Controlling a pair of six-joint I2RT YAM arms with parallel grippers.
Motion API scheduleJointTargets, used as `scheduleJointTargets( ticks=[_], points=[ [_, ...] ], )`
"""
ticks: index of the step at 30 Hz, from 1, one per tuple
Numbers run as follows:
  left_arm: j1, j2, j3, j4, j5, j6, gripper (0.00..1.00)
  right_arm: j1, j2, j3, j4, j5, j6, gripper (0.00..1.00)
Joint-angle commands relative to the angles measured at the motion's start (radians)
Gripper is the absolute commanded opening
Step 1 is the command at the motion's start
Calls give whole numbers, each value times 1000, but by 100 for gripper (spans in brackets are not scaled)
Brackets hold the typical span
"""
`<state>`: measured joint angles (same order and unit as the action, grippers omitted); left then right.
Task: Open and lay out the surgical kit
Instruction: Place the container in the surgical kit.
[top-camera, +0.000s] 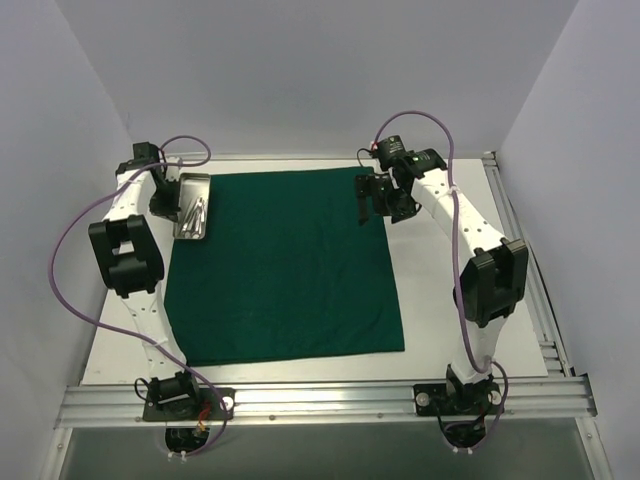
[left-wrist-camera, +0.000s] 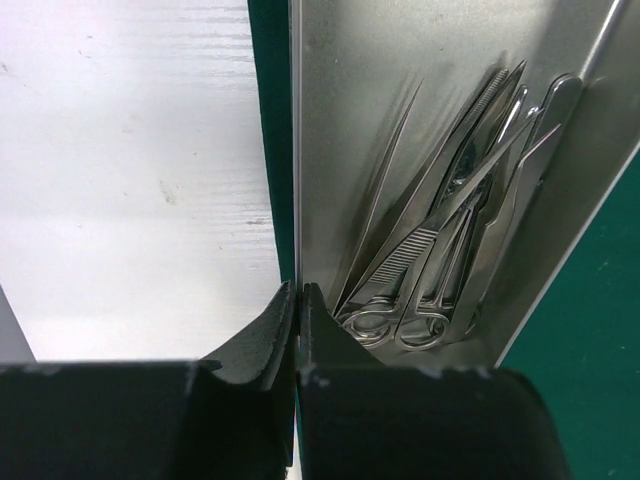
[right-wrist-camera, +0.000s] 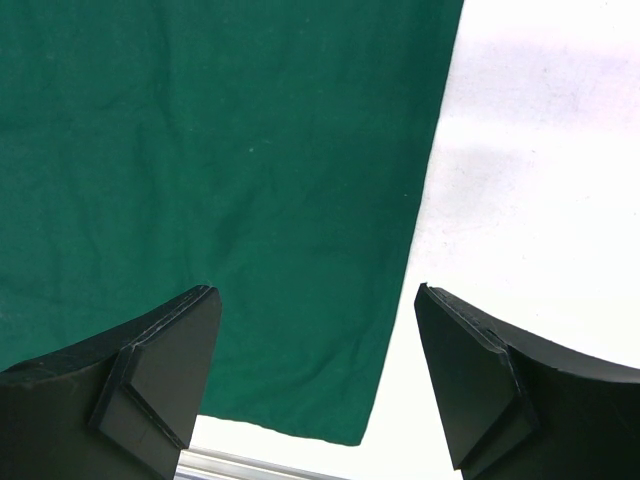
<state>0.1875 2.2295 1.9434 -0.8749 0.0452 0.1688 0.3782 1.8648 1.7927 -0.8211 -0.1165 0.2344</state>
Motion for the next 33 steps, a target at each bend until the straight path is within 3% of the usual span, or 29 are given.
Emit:
scheduleJointTargets(
  ticks=[1, 20, 33],
  points=[
    [0, -13, 51, 13, 47, -6, 2, -9, 23, 53, -49, -2, 0, 81],
    [-34, 1, 72, 2, 50, -5, 2, -12, 62, 88, -62, -15, -14, 81],
    [-137, -24, 85, 7, 128, 54, 2, -27, 13, 4, -52, -32, -23, 81]
  ],
)
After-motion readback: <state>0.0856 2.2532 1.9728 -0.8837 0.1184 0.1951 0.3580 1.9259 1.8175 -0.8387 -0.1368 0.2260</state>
